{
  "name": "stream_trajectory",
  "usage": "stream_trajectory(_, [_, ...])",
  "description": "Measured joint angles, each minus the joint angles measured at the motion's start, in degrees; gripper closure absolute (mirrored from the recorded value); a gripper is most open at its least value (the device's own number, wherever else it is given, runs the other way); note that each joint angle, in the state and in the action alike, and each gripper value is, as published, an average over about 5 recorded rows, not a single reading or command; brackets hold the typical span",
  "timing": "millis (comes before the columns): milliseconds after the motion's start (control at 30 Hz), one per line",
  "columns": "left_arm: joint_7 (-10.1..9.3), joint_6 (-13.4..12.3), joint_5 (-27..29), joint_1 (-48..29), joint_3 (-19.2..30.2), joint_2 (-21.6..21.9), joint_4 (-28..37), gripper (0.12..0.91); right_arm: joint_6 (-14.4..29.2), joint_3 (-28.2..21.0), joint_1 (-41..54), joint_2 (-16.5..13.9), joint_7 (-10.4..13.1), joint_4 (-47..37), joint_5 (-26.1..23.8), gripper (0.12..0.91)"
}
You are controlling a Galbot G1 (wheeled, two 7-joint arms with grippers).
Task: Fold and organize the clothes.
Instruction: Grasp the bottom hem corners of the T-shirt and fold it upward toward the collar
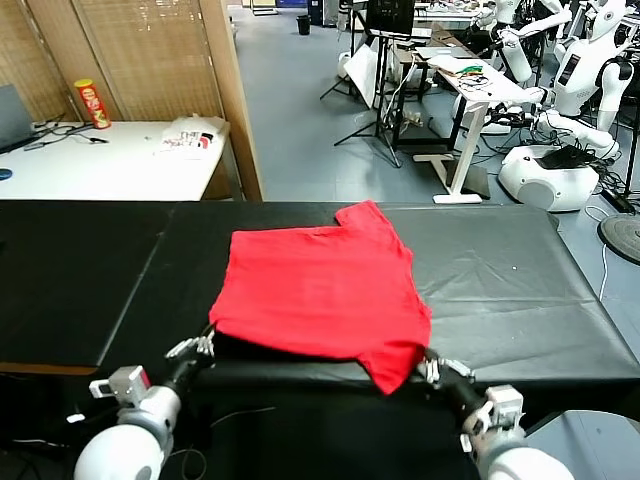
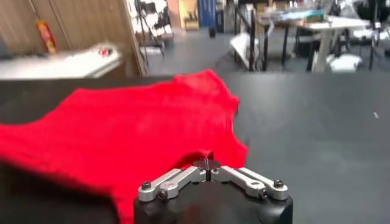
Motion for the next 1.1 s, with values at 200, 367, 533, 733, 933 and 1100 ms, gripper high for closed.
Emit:
stream_trajectory(200, [-1.49,-0.79,1.29,-3.67,1.27,-0.41,3.71,0.904,0.51,-4.06,7.16,0.40,0.16,-6.81,-0.53,0.893])
stream_trajectory(367, [-1.71,-0.75,1.30,-6.98,2.20,-0.28,6.84,0.904,0.95,-6.87,12.19,1.27,0.37,-12.11,-1.95,0.893])
stream_trajectory(533, [-1.87,-0.75,1.52,-9.90,2.67,-0.39,9.86,0.904,1.40,-7.91,15.85,2.26,0.89,-16.02,-2.46,0.893])
stream_trajectory(733, [-1.94,-0.70,1.94,-12.66,3.03,-0.35,12.76,0.904,1.76,-8.60,17.95,3.23,-0.01,-18.59,-2.50,0.893])
stream_trajectory(933, [-1.34,0.22,2.28,-14.54,3.58,-0.32,14.91,0.880,1.14,-7.96,17.46,2.59,-3.26,-17.88,-1.65,0.749])
stream_trajectory(1100, [-0.79,0.40,2.51,-14.21,3.22,-0.25,14.82,0.645,0.14,-6.42,14.66,0.61,-3.87,-14.36,-0.64,0.483])
